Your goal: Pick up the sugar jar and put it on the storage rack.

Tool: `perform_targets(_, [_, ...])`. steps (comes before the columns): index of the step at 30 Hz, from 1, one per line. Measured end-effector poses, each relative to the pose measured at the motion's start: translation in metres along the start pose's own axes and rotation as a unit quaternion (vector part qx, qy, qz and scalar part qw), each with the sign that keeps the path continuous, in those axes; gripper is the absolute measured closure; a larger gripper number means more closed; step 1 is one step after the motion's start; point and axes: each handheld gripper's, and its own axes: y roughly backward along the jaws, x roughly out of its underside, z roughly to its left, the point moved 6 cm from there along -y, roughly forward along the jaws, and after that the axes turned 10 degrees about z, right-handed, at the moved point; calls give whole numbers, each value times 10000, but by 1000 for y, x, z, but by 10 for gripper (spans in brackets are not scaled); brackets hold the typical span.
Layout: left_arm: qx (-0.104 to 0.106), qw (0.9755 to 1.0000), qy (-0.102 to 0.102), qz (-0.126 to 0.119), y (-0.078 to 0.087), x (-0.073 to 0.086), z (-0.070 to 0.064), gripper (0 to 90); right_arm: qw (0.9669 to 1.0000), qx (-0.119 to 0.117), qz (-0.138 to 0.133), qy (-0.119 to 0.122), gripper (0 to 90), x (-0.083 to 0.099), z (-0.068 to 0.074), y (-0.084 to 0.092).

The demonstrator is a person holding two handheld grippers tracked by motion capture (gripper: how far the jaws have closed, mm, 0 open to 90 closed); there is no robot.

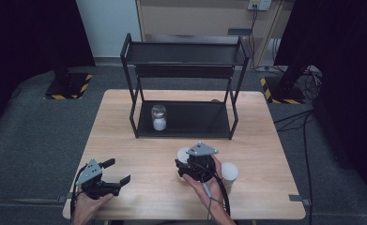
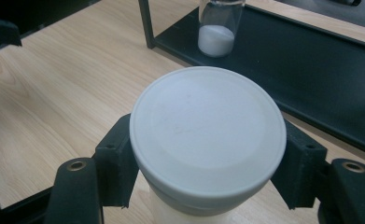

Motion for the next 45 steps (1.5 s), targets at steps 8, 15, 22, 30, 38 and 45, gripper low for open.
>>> perform_targets(8, [8, 10000, 1, -2, 0, 0, 0, 55, 9999, -98, 13, 38, 339, -27, -5, 7])
perform_targets(15, [11, 10000, 12, 0, 0, 0, 1, 55, 9999, -93, 23, 57, 339, -47, -10, 9])
perform_targets(22, [13, 10000, 13, 3, -1, 0, 1, 55, 10000, -34, 33, 85, 339, -68, -17, 9])
perform_targets(30, [18, 10000, 19, 7, -1, 1, 1, 56, 9998, 110, 50, 188, 340, -90, -24, 0])
perform_targets(38, [22, 10000, 25, 3, -1, 1, 1, 56, 9997, 239, -22, 48, 339, -109, -29, -11])
perform_targets(45, [31, 10000, 16, 3, -1, 1, 1, 56, 9994, 351, -36, -35, 339, -125, -34, -25])
